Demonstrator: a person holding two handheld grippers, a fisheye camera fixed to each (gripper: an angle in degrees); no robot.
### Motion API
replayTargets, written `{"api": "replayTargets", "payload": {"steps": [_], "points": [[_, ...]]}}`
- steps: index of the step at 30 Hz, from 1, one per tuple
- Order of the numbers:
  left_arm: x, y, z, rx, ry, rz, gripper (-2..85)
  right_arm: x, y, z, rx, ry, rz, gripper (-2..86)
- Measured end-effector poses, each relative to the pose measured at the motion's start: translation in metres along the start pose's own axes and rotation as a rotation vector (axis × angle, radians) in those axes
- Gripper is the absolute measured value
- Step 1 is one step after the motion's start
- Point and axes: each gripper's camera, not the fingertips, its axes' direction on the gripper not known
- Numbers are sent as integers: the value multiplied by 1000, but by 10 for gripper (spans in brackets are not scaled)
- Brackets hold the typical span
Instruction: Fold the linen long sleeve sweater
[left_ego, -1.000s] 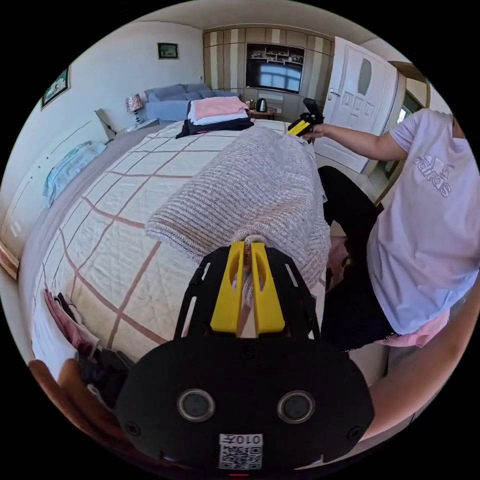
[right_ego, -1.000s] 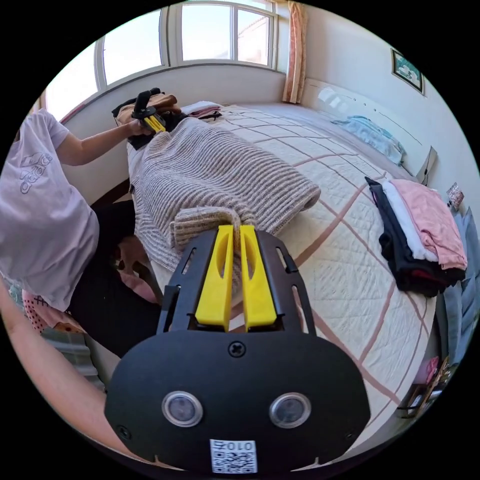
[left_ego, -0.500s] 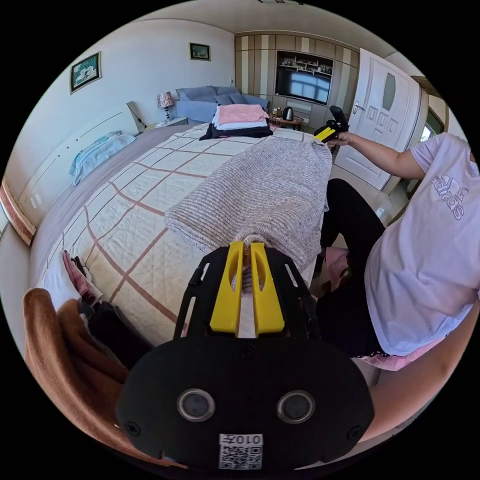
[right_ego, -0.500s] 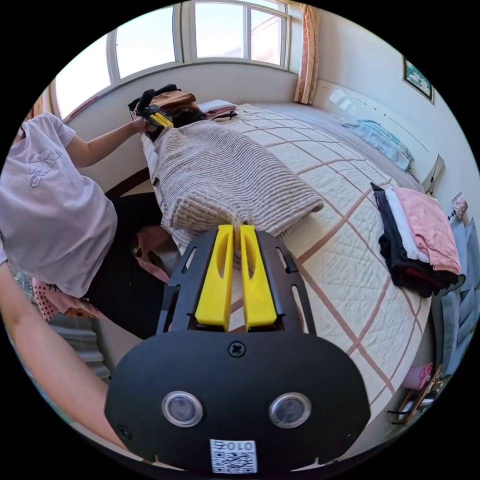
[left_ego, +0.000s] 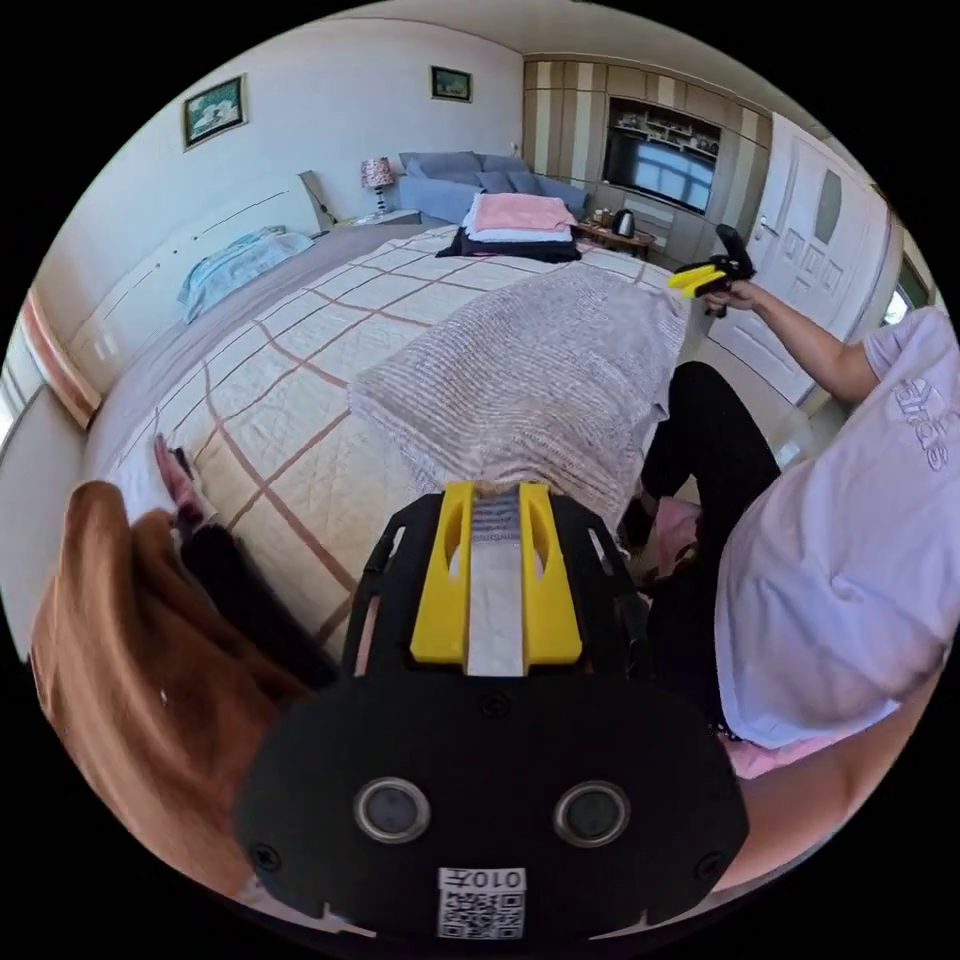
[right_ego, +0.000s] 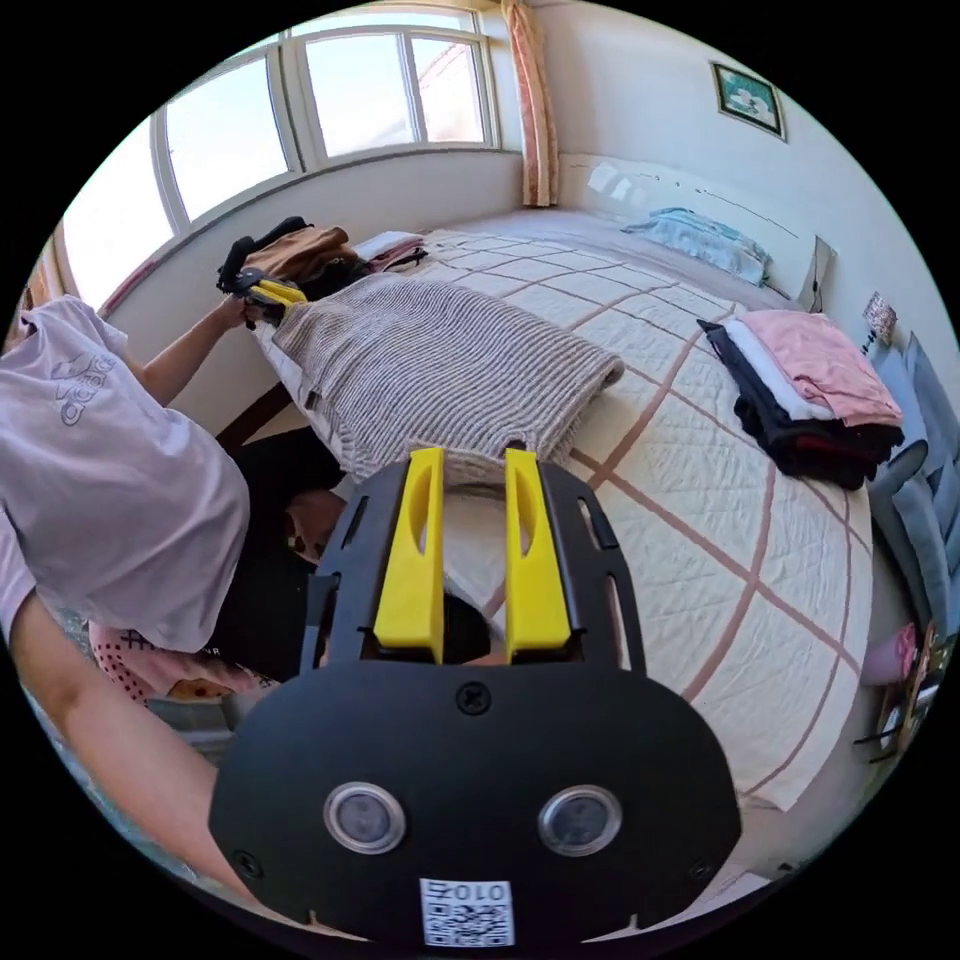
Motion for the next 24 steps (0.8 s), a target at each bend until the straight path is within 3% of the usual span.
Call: {"api": "replayTargets", "payload": {"steps": [3, 9, 16, 24], "points": [[9, 23, -7, -31, -85, -278, 85, -17, 22, 5, 56, 45, 180, 126], [14, 47, 11, 83, -36, -554, 107, -38, 44, 63, 132, 125, 552, 152], [-24, 46, 52, 83, 143, -649, 90, -51, 32, 114, 59, 80, 656, 67], [-37, 52, 26, 106, 109, -591, 38, -73, 28, 93, 59, 113, 583, 31]]}}
